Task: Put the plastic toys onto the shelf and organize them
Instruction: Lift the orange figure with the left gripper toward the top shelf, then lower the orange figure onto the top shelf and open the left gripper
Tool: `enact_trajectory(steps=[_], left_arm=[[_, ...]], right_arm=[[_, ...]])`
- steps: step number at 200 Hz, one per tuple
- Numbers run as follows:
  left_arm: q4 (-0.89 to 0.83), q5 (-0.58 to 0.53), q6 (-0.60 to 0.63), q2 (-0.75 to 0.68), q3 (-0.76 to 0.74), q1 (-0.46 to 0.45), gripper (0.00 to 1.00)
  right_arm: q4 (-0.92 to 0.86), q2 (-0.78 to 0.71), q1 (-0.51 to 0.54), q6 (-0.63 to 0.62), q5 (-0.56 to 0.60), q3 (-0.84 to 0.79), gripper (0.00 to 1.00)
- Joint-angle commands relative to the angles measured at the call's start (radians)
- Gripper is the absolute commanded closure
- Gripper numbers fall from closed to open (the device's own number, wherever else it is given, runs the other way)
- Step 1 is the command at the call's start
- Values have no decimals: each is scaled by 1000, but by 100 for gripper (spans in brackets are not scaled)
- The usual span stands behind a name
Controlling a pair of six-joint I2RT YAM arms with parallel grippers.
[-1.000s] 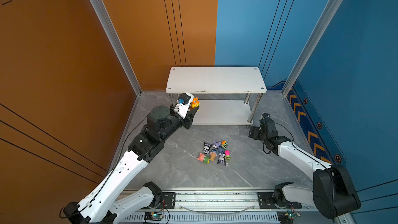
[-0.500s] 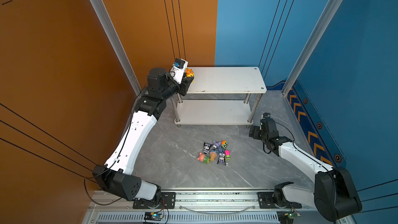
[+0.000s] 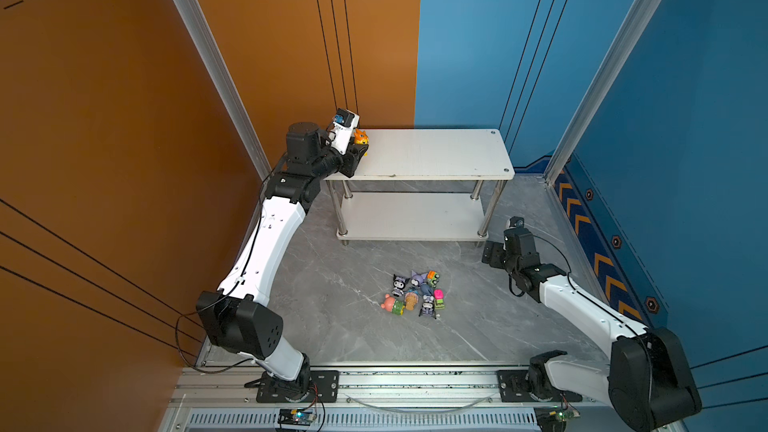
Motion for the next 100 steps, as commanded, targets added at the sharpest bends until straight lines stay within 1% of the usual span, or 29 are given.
enact_trajectory(steps=[1, 26, 55, 100], left_arm=[[79, 48, -4, -24, -41, 25, 72], [154, 75, -31, -25, -80, 47, 71], [181, 91, -40, -10, -91, 63, 69], [195, 101, -43, -2, -101, 68, 59]], right_arm=[[-30, -8, 3, -5, 20, 2, 7], [-31, -11, 2, -5, 20, 0, 7], [-34, -13, 3, -4, 20, -2, 7], [-35, -15, 2, -2, 23, -3, 7]])
